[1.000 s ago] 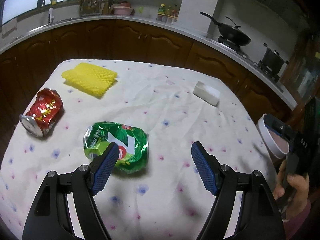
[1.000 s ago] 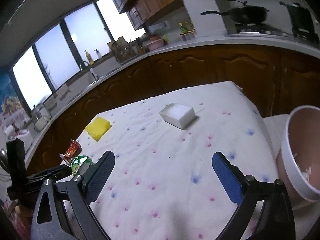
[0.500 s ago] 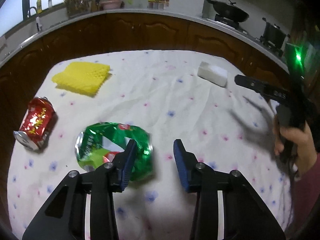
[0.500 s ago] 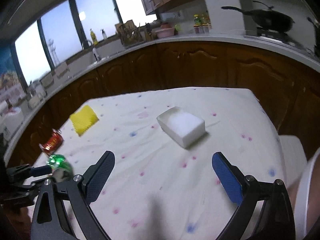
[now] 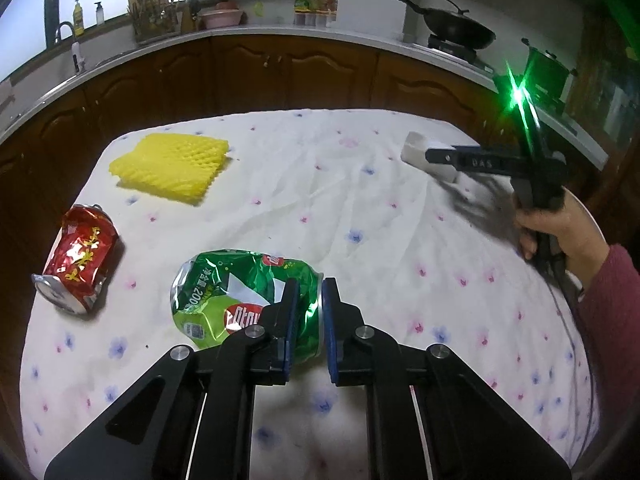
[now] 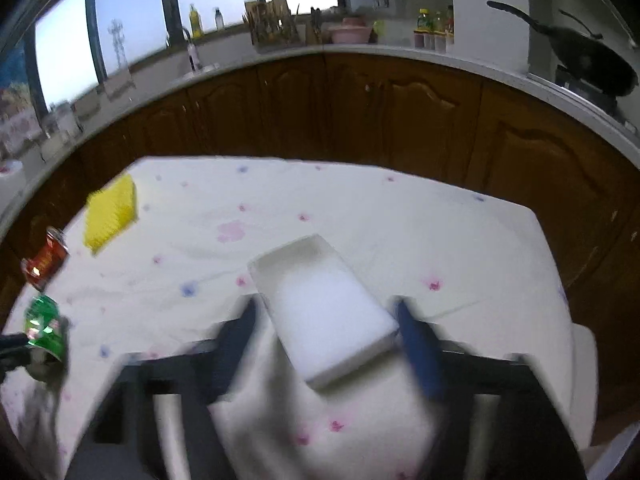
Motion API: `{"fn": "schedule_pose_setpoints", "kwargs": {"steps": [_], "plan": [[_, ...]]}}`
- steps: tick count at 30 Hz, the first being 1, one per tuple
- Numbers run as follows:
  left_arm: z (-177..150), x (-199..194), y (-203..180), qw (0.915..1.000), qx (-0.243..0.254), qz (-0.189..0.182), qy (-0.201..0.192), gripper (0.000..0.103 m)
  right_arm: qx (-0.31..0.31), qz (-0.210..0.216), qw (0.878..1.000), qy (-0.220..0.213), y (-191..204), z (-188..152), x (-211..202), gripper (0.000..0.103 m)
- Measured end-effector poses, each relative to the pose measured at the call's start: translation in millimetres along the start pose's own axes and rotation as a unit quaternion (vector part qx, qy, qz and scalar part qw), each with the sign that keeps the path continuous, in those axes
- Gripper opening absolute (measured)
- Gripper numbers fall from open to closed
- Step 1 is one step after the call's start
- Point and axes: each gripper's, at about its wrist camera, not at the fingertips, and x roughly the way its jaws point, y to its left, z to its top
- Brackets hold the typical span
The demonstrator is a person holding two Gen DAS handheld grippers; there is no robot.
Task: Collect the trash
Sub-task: 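Grasp the green chip bag with the left tool while the right tool grasps the white foam block, then carry the chip bag and foam block over the bin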
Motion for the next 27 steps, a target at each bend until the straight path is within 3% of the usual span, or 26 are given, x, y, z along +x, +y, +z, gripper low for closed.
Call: {"fn": "schedule_pose_setpoints", "kwargs": {"steps": [11,20,27], "plan": [[8.6,-24.8,-5.8,0.9987,-0.015,-0.032,-0.036,0.006,0.045,0.029,0.997,-0.047,14.0,-35.6,-67.2,0.057],[13.6,-34.7,-41.0,0.9956,-0.005,-0.077,-0.052,0.006,0.099,0.049,0.99,-0.091,25.7,-76.7,-143.4,0.057],[17.6,-41.1,-78.2,0.9919,0.016,-0.109,-0.062,0.006,0.129,0.032,0.985,-0.111,19.9,-106.3,-189.6,0.057]]}}
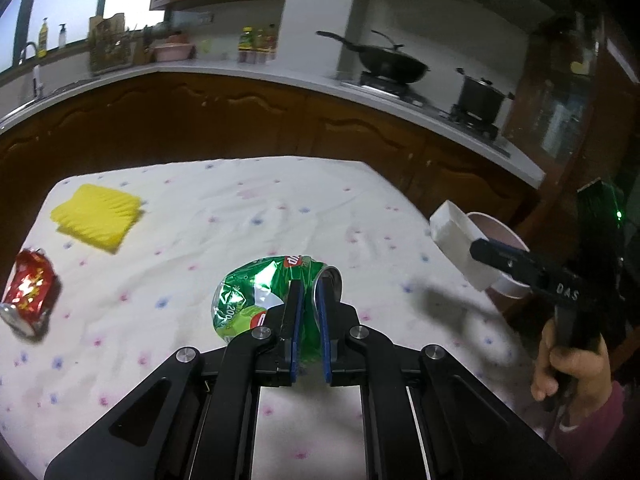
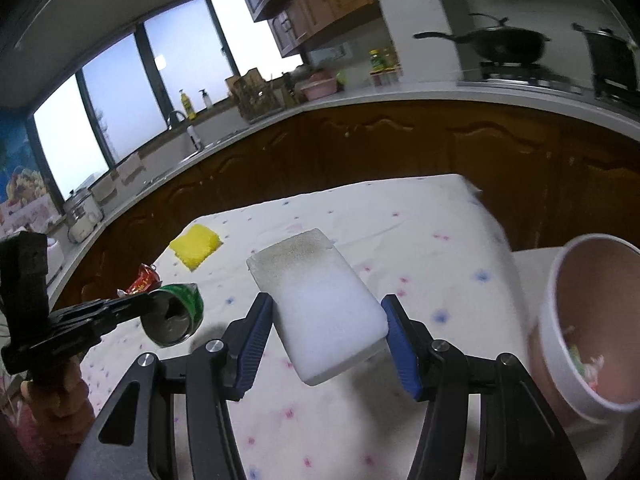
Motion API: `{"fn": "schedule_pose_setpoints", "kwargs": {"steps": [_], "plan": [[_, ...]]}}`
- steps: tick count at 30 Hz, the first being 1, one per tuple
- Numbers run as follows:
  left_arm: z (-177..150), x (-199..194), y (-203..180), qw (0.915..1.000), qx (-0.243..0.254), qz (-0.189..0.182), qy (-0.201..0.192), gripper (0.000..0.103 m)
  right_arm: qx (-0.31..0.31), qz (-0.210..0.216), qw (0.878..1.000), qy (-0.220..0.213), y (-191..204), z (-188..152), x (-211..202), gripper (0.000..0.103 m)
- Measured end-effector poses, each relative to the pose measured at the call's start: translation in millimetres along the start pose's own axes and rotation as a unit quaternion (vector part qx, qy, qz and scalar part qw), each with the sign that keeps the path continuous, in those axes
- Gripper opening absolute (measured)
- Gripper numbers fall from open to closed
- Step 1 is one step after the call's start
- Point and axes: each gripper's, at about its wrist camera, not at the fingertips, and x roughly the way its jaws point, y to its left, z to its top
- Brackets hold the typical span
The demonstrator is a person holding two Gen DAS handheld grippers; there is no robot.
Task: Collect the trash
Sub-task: 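Carry the chip bag and foam block over the bin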
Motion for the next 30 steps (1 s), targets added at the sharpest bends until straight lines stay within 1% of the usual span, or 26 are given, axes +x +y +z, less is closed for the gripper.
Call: {"fn": "schedule_pose_setpoints", "kwargs": {"steps": [7,13,30], "plan": [[3.7,4.0,-33.8,0.9995,0.014,-0.027,-0.002,0.006,0.029,-0.019,0.999,-0.019,-17.8,-15.3,-39.3,0.057],[8.4,6.1,-59.1,0.9987,0.028,-0.043,-0.003,0.006,0.051,-0.032,0.998,-0.029,-31.2,-24.3,-59.5,0.057],[27.1,16.2,-122.9,0.9945,0.069,-0.079,-0.009,0.006,0.085,-0.068,0.991,-0.076,-74.0,-31.7,-114.2,0.057]]}}
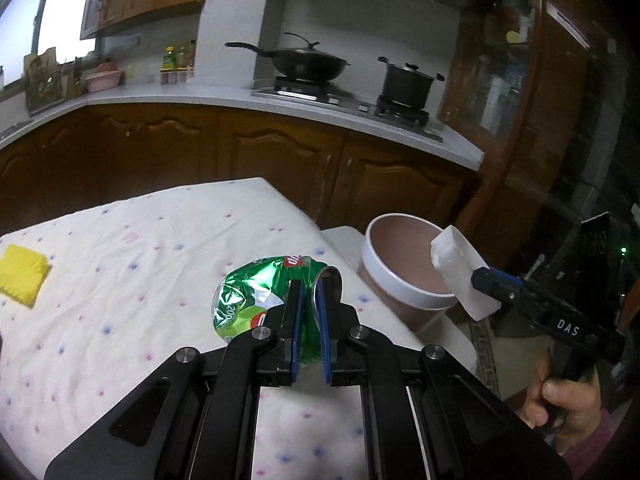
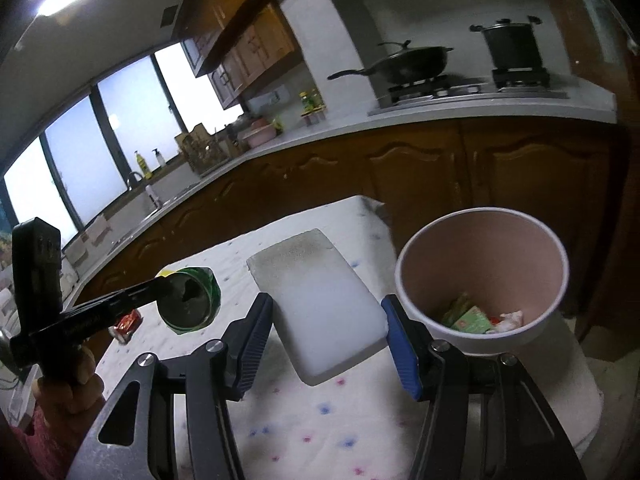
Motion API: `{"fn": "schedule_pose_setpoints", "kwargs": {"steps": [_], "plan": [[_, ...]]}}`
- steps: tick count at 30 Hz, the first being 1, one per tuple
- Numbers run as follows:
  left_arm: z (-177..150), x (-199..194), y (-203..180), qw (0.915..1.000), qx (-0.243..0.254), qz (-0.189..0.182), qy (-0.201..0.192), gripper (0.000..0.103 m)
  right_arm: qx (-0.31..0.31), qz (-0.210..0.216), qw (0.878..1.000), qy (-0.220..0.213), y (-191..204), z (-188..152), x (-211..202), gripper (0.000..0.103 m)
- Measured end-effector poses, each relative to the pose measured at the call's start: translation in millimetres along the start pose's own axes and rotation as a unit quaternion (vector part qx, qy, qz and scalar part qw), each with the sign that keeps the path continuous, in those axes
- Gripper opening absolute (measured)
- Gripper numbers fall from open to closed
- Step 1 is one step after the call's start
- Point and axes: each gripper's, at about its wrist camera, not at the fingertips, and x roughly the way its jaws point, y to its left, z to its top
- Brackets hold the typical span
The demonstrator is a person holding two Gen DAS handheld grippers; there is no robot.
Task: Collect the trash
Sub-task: 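Carry the chip bag and foam block over the bin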
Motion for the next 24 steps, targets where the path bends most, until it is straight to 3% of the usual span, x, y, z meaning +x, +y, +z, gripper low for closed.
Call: {"fn": "schedule_pose_setpoints", "kwargs": {"steps": [24], "plan": [[31.0,46.9,-61.2,0.9983,0.027,-0.051,0.01,0.006,0.042,-0.055,0.997,-0.037,-67.9,13.1,-28.9,0.057]]}}
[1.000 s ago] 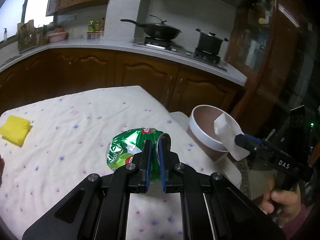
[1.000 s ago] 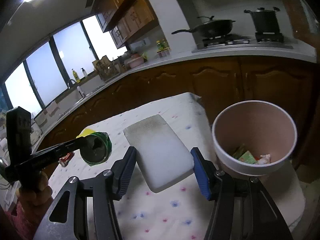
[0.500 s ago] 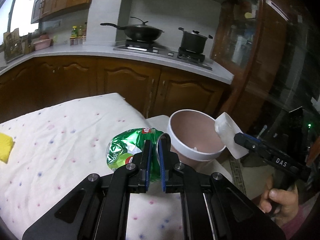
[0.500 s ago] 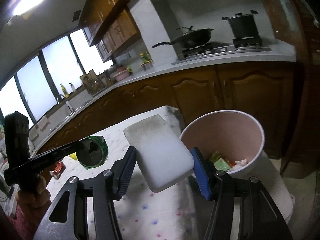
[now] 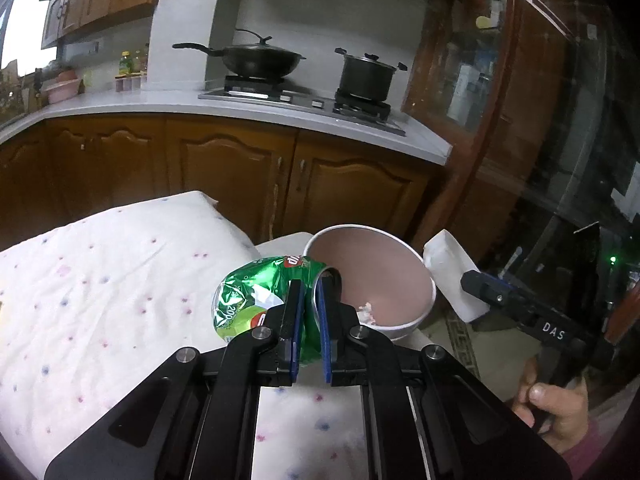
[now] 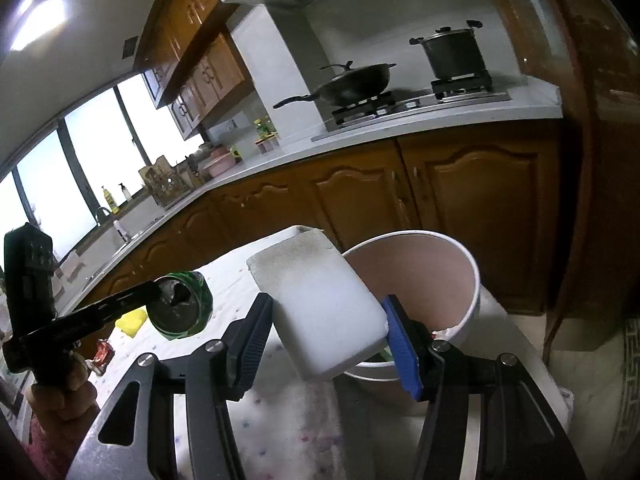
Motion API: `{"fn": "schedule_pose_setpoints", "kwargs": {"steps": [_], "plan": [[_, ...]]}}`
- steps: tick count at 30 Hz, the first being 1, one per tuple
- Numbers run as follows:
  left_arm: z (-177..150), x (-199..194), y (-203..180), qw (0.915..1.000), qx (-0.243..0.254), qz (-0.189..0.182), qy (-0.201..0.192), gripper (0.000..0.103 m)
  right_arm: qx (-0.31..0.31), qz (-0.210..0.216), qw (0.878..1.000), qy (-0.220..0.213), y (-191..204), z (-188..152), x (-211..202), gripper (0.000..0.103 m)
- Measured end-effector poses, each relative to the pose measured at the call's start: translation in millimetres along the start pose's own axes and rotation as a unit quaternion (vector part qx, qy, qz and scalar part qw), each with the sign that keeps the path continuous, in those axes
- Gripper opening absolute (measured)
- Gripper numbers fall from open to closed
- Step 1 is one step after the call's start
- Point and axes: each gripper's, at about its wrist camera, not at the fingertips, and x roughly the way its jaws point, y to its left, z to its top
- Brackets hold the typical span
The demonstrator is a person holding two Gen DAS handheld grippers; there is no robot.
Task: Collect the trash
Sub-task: 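Carry the chip bag and foam block over the bin, then open both tools to drop the chip bag and foam block into the bin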
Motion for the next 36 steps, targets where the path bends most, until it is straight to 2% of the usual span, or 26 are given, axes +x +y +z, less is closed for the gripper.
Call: {"fn": "schedule_pose_setpoints", "kwargs": {"steps": [12,19,27,36], "plan": [[19.3,26.9,-32.5,0.9992,0.029,-0.028,-0.003,0.007,0.016,-0.017,1.0,-0.003,-25.6,8.6,7.1,0.057],[32.9,57.6,-55.9,0.9974,0.05,-0.052,-0.002,0.007,0.018,-0.032,0.999,-0.001,-40.9,17.8,17.0,0.057],[36.7,102.1,-60.0,0.9963,0.03,-0.077,0.022,0.007,0.025,-0.048,0.998,0.014,-56.8,21.9,35.5,0.057],[28.5,128.5,-53.8,0.9958,0.016,-0.079,0.043,0.007,0.029,-0.056,0.998,0.027,-64.6,22.4,52.7,0.058]]}}
